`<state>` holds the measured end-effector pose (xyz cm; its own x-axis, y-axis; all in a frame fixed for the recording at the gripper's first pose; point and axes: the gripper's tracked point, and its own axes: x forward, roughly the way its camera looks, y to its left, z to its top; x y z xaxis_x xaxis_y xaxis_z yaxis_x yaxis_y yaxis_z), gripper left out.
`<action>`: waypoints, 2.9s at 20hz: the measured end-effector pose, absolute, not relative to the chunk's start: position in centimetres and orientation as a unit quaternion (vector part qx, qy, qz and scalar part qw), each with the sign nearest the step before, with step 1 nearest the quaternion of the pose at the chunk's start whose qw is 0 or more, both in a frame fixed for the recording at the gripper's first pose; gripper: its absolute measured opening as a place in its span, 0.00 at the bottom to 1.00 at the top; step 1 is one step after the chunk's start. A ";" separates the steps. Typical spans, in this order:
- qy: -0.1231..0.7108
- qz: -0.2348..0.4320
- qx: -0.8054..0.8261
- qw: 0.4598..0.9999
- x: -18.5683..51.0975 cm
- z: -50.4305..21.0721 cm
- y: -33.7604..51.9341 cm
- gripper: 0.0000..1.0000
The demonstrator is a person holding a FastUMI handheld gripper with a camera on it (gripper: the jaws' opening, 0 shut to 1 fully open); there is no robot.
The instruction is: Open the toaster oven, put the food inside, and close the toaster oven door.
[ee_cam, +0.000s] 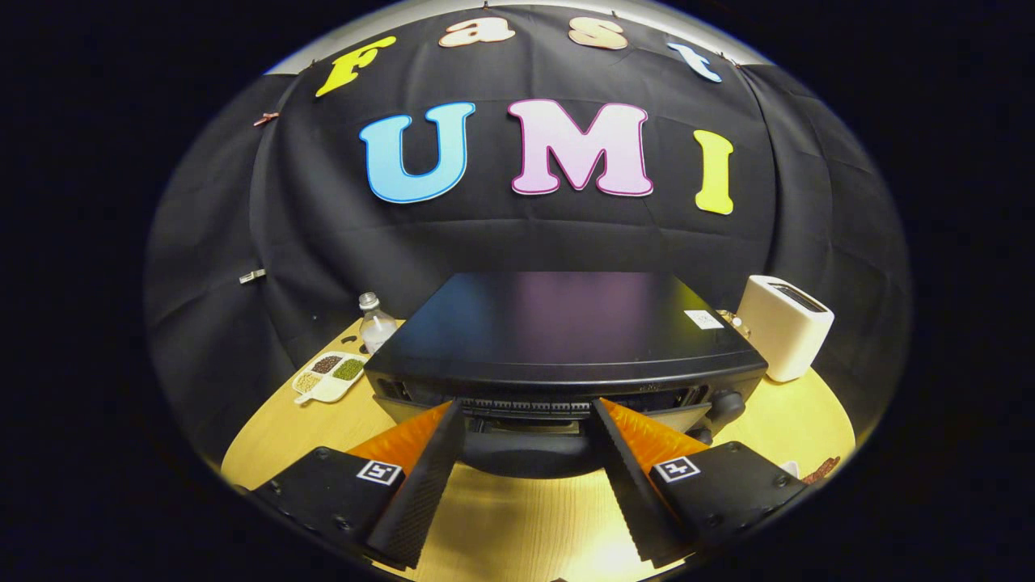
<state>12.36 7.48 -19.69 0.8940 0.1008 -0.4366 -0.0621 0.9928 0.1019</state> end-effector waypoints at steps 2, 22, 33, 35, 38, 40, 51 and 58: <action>0.228 0.044 0.043 0.972 11.4 -20.0 7.5 0.97; 0.362 0.030 0.093 0.927 -0.1 -30.8 7.4 0.96; 0.341 0.034 0.059 0.938 -2.9 -28.8 5.4 0.99; 0.333 0.033 0.054 0.941 -3.0 -27.5 4.4 0.99; 0.321 0.025 0.054 0.945 -3.4 -25.3 2.3 0.99; 0.312 0.016 0.051 0.949 -3.5 -23.4 0.3 0.99; 0.265 0.014 0.018 0.964 -1.6 -16.4 -9.9 0.99; 0.282 0.059 0.005 0.958 -0.8 -16.1 -17.6 0.97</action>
<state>-0.84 -17.62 -16.12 0.8339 0.1162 -0.5396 -0.1106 0.9929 0.0430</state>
